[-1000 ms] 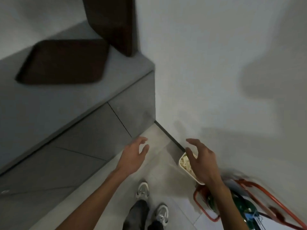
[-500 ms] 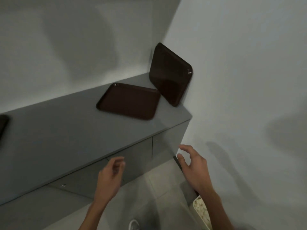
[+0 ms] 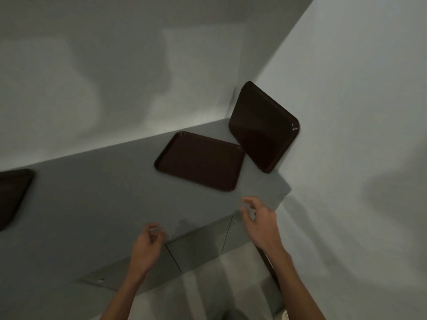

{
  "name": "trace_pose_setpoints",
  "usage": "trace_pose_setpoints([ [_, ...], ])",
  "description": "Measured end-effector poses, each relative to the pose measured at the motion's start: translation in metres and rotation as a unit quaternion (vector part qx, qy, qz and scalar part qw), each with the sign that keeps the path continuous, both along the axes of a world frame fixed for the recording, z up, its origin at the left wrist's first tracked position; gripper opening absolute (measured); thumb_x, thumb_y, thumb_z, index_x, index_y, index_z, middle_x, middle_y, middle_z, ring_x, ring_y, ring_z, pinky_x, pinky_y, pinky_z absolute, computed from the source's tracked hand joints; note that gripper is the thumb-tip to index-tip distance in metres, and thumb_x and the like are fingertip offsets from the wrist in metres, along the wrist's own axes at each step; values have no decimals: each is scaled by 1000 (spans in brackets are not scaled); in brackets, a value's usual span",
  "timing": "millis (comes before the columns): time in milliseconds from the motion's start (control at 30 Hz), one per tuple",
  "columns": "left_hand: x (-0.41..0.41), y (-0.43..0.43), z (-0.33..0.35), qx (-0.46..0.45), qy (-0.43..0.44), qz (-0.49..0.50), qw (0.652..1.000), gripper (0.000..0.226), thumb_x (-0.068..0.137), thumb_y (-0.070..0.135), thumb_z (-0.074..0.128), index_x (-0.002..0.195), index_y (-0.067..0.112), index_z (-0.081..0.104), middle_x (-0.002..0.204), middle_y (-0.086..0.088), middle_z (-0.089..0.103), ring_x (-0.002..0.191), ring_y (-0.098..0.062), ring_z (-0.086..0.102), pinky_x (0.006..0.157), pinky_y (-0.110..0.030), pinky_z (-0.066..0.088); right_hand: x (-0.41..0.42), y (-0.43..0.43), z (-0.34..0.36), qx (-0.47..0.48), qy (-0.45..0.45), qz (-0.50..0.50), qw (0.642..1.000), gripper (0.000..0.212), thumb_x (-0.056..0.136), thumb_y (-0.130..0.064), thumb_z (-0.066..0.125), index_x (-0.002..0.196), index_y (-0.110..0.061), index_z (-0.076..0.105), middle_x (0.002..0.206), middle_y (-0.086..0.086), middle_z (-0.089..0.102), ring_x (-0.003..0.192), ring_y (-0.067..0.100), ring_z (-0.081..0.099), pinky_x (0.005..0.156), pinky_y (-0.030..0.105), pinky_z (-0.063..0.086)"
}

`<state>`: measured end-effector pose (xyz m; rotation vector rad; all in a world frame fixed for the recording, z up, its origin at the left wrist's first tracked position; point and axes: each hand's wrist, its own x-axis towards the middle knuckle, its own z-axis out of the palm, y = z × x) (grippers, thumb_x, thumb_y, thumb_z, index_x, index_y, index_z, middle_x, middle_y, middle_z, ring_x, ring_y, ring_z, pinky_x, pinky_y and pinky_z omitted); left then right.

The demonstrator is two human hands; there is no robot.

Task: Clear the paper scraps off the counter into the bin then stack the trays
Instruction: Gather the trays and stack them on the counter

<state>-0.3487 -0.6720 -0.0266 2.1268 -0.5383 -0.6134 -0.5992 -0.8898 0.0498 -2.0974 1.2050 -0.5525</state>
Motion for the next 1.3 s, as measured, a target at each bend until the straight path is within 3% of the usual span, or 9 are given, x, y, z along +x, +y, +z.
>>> trace_pose_setpoints([
  [133, 18, -58, -8, 9, 3, 8, 1000, 21, 94, 29, 69, 110, 18, 61, 84, 4, 72, 80, -21, 69, 77, -35, 52, 33, -51, -2, 1, 41, 33, 999, 30, 104, -31, 62, 134, -28, 62, 131, -7, 68, 117, 12, 64, 96, 22, 45],
  [200, 24, -94, -12, 15, 18, 3, 1000, 20, 96, 19, 69, 111, 9, 59, 81, 6, 67, 79, -22, 65, 77, -31, 47, 50, -80, -5, 4, 61, 45, 997, 30, 104, -29, 60, 135, -27, 62, 130, -5, 68, 117, 14, 64, 96, 23, 46],
  [333, 36, -176, -33, 51, 67, 13, 996, 39, 96, 27, 71, 120, 5, 49, 82, -4, 64, 89, -30, 67, 85, -38, 52, 83, -145, -10, -5, 113, 65, 991, 33, 107, -31, 56, 140, -26, 57, 132, -1, 65, 120, 21, 62, 93, 29, 44],
  [467, 48, -244, -55, 82, 96, 45, 991, 55, 97, 33, 69, 132, -2, 45, 120, -23, 63, 113, -40, 64, 88, -38, 49, 116, -215, 1, -109, 177, 77, 975, 33, 105, -32, 56, 138, -26, 57, 138, 3, 62, 128, 25, 58, 104, 41, 47],
  [700, 55, -303, -53, 81, 93, 119, 985, 87, 95, 29, 72, 155, -6, 19, 147, -29, 49, 133, -44, 53, 109, -45, 43, 156, -314, 64, -342, 181, -36, 922, 54, 98, -30, 60, 150, -19, 46, 164, 13, 38, 152, 39, 33, 119, 55, 33],
  [867, 59, -313, -54, 75, 96, 182, 976, 108, 88, 14, 78, 160, 3, -3, 143, -31, 51, 126, -46, 56, 107, -50, 47, 164, -358, 67, -333, 290, -83, 893, 84, 96, -30, 72, 161, -7, 25, 167, 30, 19, 148, 50, 34, 115, 57, 38],
  [1067, 71, -311, -87, 90, 98, 198, 971, 117, 84, 12, 79, 159, 17, -11, 136, -33, 55, 109, -47, 65, 90, -58, 58, 163, -378, 47, -337, 446, -53, 828, 94, 96, -29, 66, 165, -1, 8, 162, 36, 20, 148, 49, 27, 115, 59, 33],
  [1233, 60, -317, -58, 90, 120, 189, 970, 108, 89, 3, 73, 161, 12, -8, 132, -17, 54, 84, -27, 64, 75, -36, 58, 184, -384, 56, -324, 410, -82, 849, 61, 104, -8, 35, 163, 0, 20, 148, 39, 39, 135, 52, 46, 110, 57, 41],
  [1300, 58, -317, -59, 93, 111, 178, 973, 104, 91, 1, 71, 161, 11, -5, 140, -24, 53, 70, -15, 59, 66, -33, 54, 188, -389, 57, -296, 388, -98, 868, 56, 103, -2, 26, 159, 3, 28, 144, 38, 44, 128, 51, 52, 109, 56, 43],
])
